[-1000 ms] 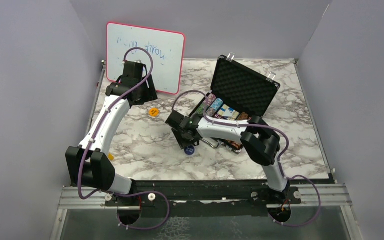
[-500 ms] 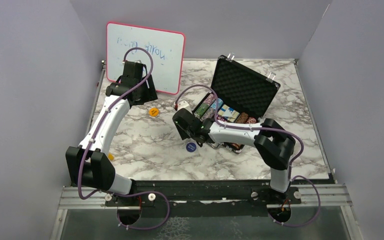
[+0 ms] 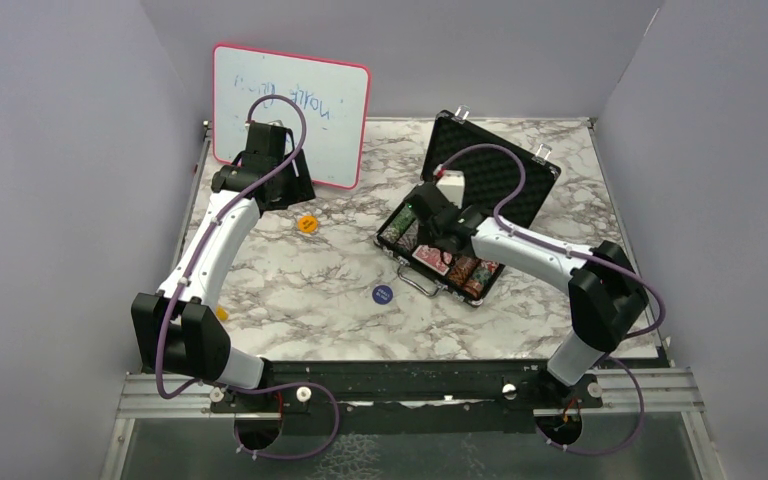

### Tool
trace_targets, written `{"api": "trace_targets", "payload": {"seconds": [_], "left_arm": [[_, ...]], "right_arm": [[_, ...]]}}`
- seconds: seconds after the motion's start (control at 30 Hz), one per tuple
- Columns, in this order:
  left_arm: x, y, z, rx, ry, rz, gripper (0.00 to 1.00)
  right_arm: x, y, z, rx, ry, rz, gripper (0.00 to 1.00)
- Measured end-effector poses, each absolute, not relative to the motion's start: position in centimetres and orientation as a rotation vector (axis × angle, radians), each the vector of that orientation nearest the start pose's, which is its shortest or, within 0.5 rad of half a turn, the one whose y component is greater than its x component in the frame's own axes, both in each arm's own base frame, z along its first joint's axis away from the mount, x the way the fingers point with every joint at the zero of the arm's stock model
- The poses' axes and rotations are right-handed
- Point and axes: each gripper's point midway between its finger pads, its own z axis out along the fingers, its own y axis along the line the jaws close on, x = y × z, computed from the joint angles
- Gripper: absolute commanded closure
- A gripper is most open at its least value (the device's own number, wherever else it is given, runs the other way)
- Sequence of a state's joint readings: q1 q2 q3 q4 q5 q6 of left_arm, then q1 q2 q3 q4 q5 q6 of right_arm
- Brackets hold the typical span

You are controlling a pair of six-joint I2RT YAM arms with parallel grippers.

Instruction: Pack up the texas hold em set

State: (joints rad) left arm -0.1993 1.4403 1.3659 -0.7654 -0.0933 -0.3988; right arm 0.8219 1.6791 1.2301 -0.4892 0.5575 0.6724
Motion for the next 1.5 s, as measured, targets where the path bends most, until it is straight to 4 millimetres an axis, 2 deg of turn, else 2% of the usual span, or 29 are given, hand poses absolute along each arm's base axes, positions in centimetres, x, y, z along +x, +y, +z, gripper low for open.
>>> {"api": "trace_targets", "payload": {"seconds": [0.07, 0.17, 0.4, 0.53, 0.67, 0.77, 0.83, 0.93, 1.07, 1.13, 1.2, 1.33, 1.5], "left_arm": [[36.6, -7.4, 20.5, -0.283, 2.396, -0.165, 0.28], [36.5, -7.4, 20.5, -0.282, 2.396, -0.168, 0.29], [36.5, -7.7, 20.5, -0.276, 2.400, -0.185, 0.28], [36.5, -7.8, 20.5, -0.273, 2.401, -0.195, 0.28], [36.5, -7.9, 20.5, -0.270, 2.400, -0.202, 0.27], [36.6, -8.2, 20.4, -0.265, 2.403, -0.217, 0.19], [36.9, -8.4, 20.0, -0.261, 2.411, -0.225, 0.02], [37.8, -8.8, 18.6, -0.250, 2.431, -0.233, 0.01], [37.9, -8.7, 14.9, -0.232, 2.489, -0.207, 0.01], [37.6, -8.5, 12.8, -0.212, 2.522, -0.184, 0.04], [37.7, -8.4, 11.8, -0.193, 2.537, -0.165, 0.12], [39.5, -8.4, 9.9, -0.170, 2.548, -0.134, 0.23], [41.3, -8.4, 5.6, -0.174, 2.621, -0.083, 0.24]], "right_arm": [[33.2, 22.2, 10.0, 0.121, 2.373, -0.019, 0.52], [32.7, 20.5, 8.3, 0.146, 2.439, -0.043, 0.52], [31.8, 21.5, 6.5, 0.098, 2.528, 0.008, 0.50], [31.4, 21.8, 5.0, 0.073, 2.573, 0.007, 0.37], [31.8, 22.3, 5.2, 0.055, 2.576, 0.018, 0.28], [32.6, 22.9, 6.4, 0.045, 2.550, 0.041, 0.26], [32.8, 23.0, 7.2, 0.027, 2.532, 0.055, 0.26], [32.7, 23.2, 8.7, -0.004, 2.510, 0.090, 0.26], [32.4, 23.9, 10.9, -0.058, 2.474, 0.174, 0.27], [32.0, 24.4, 11.5, -0.087, 2.459, 0.218, 0.28], [31.5, 25.0, 11.6, -0.119, 2.458, 0.249, 0.30], [30.5, 26.3, 11.2, -0.169, 2.462, 0.309, 0.31], [29.7, 27.0, 11.1, -0.191, 2.437, 0.387, 0.31]]}}
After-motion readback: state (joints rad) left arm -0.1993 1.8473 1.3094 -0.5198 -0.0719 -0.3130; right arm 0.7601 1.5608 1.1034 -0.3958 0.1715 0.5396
